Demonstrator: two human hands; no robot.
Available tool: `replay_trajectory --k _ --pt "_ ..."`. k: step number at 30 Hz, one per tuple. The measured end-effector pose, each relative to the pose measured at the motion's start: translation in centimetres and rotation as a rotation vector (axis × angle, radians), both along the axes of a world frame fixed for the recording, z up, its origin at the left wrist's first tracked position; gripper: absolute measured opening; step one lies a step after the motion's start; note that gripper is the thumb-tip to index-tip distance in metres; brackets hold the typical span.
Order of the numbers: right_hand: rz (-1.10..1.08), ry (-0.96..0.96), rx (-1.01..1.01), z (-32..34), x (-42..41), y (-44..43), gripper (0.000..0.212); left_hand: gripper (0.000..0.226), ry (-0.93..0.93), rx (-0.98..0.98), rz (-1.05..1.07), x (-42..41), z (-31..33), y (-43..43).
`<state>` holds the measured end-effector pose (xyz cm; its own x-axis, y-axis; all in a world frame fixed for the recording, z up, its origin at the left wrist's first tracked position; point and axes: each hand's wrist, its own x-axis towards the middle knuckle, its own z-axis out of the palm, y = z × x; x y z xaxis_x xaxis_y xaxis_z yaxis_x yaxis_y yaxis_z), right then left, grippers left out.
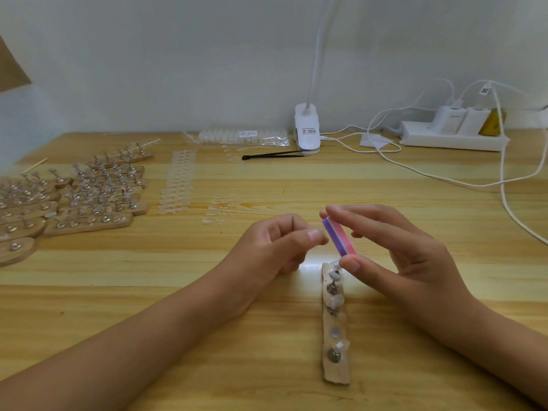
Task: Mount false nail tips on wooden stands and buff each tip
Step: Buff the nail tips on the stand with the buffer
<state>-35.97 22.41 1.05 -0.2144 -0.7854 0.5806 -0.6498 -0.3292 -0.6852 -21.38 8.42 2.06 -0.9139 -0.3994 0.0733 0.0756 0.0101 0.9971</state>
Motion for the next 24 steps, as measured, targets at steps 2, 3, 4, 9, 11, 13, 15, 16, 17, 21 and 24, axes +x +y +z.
replay_trajectory --k 2,3,4,9,11,13,15,16,17,21,24 --pt "-0.01 -0.016 0.008 -0.01 -0.13 -0.17 0.046 0.01 0.023 -0.048 -0.075 0.16 0.01 0.34" --pt "-0.009 -0.018 0.01 0.03 -0.19 -0.2 0.046 0.01 0.026 -0.059 -0.094 0.17 0.03 0.47" --pt "-0.003 -0.014 0.009 0.06 -0.21 -0.15 0.046 0.011 0.026 -0.051 -0.089 0.15 0.06 0.46" --pt "0.0 0.0 0.007 0.05 -0.02 -0.03 0.047 0.015 0.003 -0.014 -0.018 0.09 0.08 0.17" --pt "-0.011 -0.009 0.017 0.09 -0.08 -0.18 0.046 0.016 0.015 -0.071 -0.055 0.13 0.07 0.49" --pt "0.002 -0.002 0.015 0.15 -0.12 0.04 0.046 0.016 0.003 -0.013 0.0 0.0 0.03 0.35" --pt "0.014 0.005 0.012 0.11 -0.05 0.22 0.046 0.015 -0.001 0.014 0.024 0.0 0.06 0.18" --pt "0.009 0.006 0.015 0.08 -0.01 0.12 0.046 0.014 0.003 -0.014 0.007 0.02 0.02 0.22" --pt "0.0 0.004 0.022 0.07 0.01 -0.07 0.046 0.012 0.012 -0.045 -0.025 0.07 0.0 0.33" --pt "0.0 0.002 0.029 0.08 -0.12 -0.18 0.046 0.016 0.013 -0.014 -0.017 0.06 -0.03 0.39" --pt "0.022 0.01 0.024 0.07 -0.12 0.13 0.046 0.018 0.006 0.034 0.037 0.02 -0.02 0.07"
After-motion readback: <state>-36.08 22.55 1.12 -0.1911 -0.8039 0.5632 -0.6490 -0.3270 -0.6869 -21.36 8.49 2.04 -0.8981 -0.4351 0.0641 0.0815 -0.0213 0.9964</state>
